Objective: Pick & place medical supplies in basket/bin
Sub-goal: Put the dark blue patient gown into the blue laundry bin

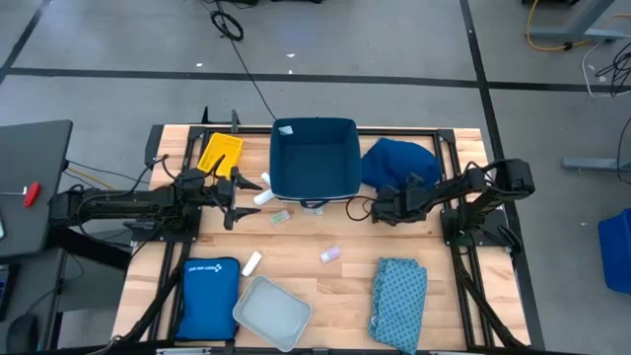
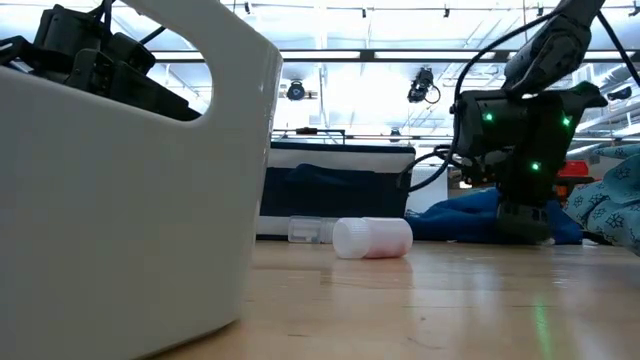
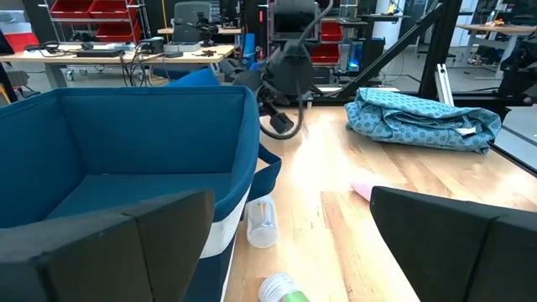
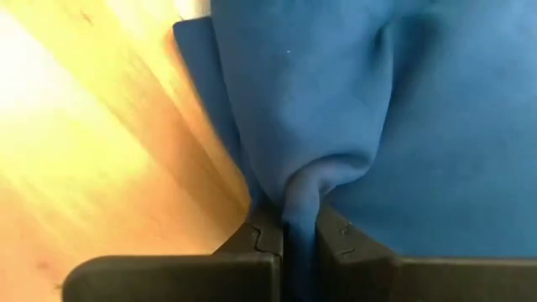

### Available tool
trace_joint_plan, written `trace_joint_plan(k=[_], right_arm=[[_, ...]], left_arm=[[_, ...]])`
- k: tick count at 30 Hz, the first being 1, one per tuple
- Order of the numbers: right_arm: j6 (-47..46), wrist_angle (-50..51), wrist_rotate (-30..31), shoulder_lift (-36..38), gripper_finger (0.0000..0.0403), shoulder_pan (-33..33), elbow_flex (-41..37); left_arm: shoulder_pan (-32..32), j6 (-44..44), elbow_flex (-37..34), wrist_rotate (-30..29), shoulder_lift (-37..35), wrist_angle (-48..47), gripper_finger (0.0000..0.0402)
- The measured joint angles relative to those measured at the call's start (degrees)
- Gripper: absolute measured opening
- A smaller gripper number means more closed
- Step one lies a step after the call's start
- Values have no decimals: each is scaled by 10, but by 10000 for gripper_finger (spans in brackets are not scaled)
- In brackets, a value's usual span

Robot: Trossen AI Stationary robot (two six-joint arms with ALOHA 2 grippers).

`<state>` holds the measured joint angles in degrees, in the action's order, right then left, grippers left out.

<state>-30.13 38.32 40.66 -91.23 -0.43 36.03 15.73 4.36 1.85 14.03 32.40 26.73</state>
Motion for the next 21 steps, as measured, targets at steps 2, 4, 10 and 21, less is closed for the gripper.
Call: trace_joint_plan(k=[2,4,10,21], right_arm=[[-22,19,22,0,16,10,17],[-40,47,48,0,15,20,33],[-87,142,130,1,15,46,87],[-228,401,238,1,15,55,202]], left_arm=[[0,0,0,0,0,0,324],[0,0,0,0,0,0,324],[0,0,0,0,0,0,324],[0,0,0,0,0,0,324]])
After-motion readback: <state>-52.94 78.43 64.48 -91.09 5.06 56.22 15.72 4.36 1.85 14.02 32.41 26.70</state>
